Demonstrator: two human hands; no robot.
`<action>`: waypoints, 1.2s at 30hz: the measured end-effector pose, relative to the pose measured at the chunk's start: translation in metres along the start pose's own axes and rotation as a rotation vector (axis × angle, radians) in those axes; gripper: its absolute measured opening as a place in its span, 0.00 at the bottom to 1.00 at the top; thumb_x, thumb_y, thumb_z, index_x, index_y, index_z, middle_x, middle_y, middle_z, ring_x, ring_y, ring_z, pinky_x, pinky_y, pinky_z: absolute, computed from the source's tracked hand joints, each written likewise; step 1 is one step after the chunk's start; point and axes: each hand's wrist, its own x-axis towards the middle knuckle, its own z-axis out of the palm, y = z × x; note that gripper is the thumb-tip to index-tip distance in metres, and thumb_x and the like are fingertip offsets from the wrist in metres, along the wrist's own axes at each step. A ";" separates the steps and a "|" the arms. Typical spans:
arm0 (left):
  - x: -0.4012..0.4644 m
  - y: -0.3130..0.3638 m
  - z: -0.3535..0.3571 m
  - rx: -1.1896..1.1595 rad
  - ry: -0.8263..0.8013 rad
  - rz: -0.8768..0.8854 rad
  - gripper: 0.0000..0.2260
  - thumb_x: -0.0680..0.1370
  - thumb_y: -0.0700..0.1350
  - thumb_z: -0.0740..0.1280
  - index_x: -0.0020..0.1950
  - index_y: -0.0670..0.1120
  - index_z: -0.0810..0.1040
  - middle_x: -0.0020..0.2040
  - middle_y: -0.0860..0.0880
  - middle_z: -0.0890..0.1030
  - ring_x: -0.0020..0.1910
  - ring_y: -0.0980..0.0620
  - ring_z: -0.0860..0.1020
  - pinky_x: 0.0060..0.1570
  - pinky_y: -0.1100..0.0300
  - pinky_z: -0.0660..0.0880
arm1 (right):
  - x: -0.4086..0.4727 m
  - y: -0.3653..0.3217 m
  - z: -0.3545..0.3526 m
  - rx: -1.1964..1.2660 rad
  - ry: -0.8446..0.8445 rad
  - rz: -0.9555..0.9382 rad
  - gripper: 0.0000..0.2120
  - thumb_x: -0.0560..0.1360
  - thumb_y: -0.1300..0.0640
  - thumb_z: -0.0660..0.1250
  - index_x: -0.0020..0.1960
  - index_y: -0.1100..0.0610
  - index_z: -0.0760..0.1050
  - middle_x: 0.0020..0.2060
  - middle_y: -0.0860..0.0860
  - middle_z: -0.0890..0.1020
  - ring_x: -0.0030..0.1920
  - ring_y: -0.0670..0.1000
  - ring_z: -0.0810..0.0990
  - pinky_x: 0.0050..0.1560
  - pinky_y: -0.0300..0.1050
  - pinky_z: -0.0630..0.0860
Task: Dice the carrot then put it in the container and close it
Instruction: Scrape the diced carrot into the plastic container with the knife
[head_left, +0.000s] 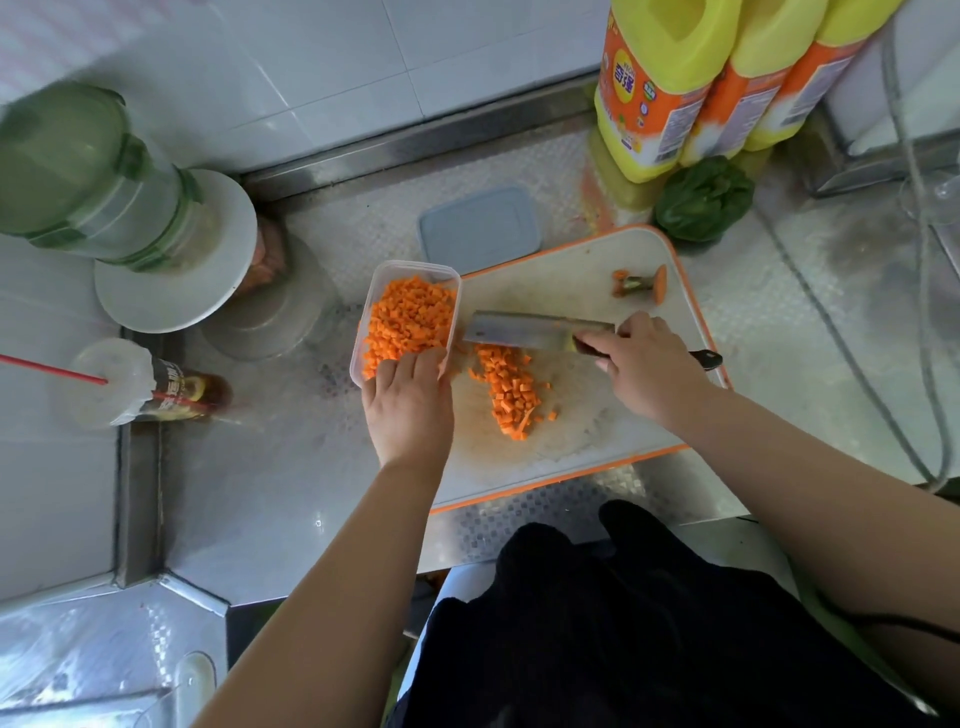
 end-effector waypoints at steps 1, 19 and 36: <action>0.002 -0.002 0.000 -0.019 0.000 -0.010 0.09 0.74 0.46 0.68 0.53 0.47 0.82 0.45 0.48 0.82 0.47 0.41 0.77 0.50 0.50 0.66 | -0.002 -0.001 0.000 -0.015 -0.010 -0.026 0.20 0.82 0.55 0.58 0.73 0.46 0.65 0.55 0.58 0.70 0.54 0.60 0.69 0.51 0.52 0.68; -0.016 0.013 -0.011 -0.469 0.240 -0.092 0.10 0.82 0.42 0.56 0.57 0.39 0.74 0.53 0.41 0.78 0.50 0.43 0.73 0.54 0.52 0.69 | 0.010 -0.015 -0.007 -0.051 -0.035 -0.131 0.21 0.82 0.54 0.55 0.74 0.40 0.62 0.55 0.55 0.68 0.56 0.57 0.67 0.56 0.51 0.65; -0.013 0.063 -0.013 -0.097 -0.468 0.452 0.29 0.82 0.61 0.37 0.80 0.53 0.56 0.80 0.55 0.55 0.79 0.45 0.51 0.76 0.43 0.44 | -0.031 0.001 -0.005 -0.021 0.241 -0.435 0.15 0.68 0.60 0.74 0.53 0.51 0.79 0.42 0.55 0.74 0.42 0.59 0.74 0.44 0.53 0.72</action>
